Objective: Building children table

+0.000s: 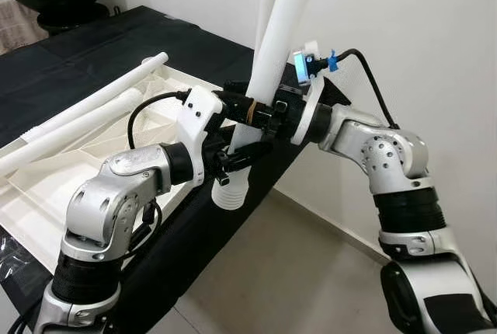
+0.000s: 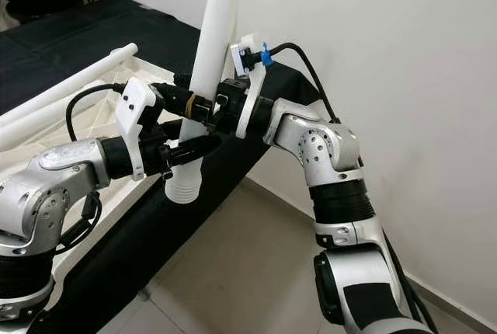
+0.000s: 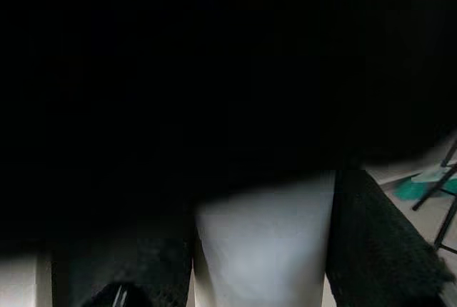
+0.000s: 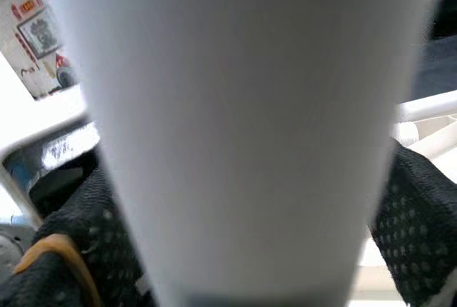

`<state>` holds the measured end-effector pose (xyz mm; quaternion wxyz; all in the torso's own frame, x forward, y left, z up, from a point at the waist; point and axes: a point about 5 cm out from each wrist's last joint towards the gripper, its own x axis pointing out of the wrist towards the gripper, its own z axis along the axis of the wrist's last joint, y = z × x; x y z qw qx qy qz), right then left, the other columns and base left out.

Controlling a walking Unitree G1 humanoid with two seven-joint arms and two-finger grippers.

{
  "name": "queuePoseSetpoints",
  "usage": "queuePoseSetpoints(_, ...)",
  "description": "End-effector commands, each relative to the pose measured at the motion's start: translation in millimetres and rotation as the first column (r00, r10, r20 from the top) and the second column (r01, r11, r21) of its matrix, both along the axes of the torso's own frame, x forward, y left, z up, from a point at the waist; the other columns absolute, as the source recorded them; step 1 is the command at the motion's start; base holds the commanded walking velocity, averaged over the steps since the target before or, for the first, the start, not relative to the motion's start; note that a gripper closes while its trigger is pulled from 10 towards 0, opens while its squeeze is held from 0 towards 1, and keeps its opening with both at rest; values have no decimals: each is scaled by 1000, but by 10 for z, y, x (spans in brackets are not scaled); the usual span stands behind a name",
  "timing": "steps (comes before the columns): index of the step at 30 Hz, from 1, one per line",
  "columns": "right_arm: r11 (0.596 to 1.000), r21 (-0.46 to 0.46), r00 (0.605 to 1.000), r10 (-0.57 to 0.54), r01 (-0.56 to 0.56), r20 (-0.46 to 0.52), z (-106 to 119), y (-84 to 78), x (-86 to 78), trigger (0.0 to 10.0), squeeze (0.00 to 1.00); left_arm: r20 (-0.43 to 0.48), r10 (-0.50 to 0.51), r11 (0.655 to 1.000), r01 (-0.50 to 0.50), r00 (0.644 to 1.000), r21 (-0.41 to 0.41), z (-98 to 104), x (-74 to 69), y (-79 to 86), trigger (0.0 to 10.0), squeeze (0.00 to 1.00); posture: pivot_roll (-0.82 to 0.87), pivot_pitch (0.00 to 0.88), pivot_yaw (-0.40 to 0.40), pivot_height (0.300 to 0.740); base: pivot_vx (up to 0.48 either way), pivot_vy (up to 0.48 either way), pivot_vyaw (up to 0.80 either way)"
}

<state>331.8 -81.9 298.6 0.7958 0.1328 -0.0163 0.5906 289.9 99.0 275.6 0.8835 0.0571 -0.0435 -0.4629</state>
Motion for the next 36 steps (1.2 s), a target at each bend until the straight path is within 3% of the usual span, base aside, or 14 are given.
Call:
queuePoseSetpoints(1,1000,-11,1000,10,-10,14,-14,45,-25,10000,0,19,-13,1000,13,1000,6,24,-4,-21,10000,0,26,112,-66,740,0,0,0)
queuePoseSetpoints(2,1000,-15,1000,4,-3,14,-22,46,-17,2196,0,21,-14,1000,13,1000,6,31,0,-16,10000,0,28,108,-70,740,0,0,0)
queuePoseSetpoints(3,1000,-15,1000,4,-3,14,-22,46,-17,2196,0,21,-14,1000,13,1000,6,31,0,-16,10000,0,28,108,-70,740,0,0,0)
queuePoseSetpoints(4,1000,-21,1000,-5,5,14,-36,46,-6,0,0,23,-12,1000,12,1000,11,31,2,-10,10000,0,29,108,-71,740,0,0,0)
queuePoseSetpoints(15,997,13,997,-75,75,23,17,6,72,0,0,33,-11,1000,11,999,13,31,9,-16,10000,0,26,114,-74,740,0,0,0)
queuePoseSetpoints(21,993,21,993,-118,118,16,13,-11,111,0,0,9,40,999,-40,999,5,46,56,-18,10000,0,27,114,-74,740,0,0,0)
queuePoseSetpoints(22,992,19,992,-126,126,15,8,-14,121,0,0,21,46,999,-46,999,16,49,59,-17,10000,427,29,115,-76,740,0,0,0)
queuePoseSetpoints(23,992,19,992,-126,126,15,8,-14,121,0,0,21,46,999,-46,999,16,49,59,-17,10000,427,29,115,-76,740,0,0,0)
queuePoseSetpoints(24,990,19,990,-139,138,15,6,-19,134,0,0,38,47,999,-48,998,23,56,59,-16,10000,1000,30,116,-75,740,0,0,0)
queuePoseSetpoints(26,989,20,989,-149,148,12,6,-24,146,0,0,41,28,999,-30,999,33,53,41,-19,10000,1000,30,116,-75,740,0,0,0)
queuePoseSetpoints(31,981,40,982,-191,191,2,35,-57,200,0,0,70,103,992,-108,992,67,54,91,44,10000,1000,34,117,-76,740,0,0,0)
queuePoseSetpoints(32,979,41,980,-199,199,1,39,-65,210,0,0,67,108,992,-112,992,57,63,95,65,10000,0,33,117,-77,740,0,0,0)
queuePoseSetpoints(34,979,41,980,-199,199,1,39,-65,210,0,0,67,108,992,-112,992,57,63,95,65,10000,0,33,117,-77,740,0,0,0)
queuePoseSetpoints(36,970,49,972,-237,236,6,67,-105,251,0,0,65,175,984,-177,982,29,105,148,164,10000,0,32,124,-75,740,0,0,0)
